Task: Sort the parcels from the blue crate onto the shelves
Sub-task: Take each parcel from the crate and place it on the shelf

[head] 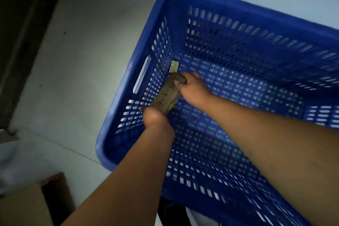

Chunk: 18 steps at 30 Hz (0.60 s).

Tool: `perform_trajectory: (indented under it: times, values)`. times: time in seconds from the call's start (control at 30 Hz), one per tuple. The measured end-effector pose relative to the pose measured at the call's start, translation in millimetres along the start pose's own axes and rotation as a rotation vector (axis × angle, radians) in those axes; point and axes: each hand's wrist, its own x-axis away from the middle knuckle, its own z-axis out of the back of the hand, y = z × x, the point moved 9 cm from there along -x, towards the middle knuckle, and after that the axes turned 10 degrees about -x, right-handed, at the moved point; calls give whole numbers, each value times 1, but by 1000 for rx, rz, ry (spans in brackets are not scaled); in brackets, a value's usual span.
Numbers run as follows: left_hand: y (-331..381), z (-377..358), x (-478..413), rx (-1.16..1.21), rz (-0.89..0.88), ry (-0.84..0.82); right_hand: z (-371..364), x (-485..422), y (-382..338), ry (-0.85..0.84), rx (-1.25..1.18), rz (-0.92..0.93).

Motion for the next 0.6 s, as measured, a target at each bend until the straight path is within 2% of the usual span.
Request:
perform_trajectory:
  times: [0.07,0.2,0.37,0.6]
  values:
    - [3,11,36,-3,-62,18,24,34,-10,87,-58,6]
    - [38,44,133,-84,-336,128,76,112,-47,251,-189,27]
    - [72,55,246,-124,-539,63,134,210,-100,385,-364,86]
    - [115,60,375,-215,-923,-82,191,324,-161,447,-592,160]
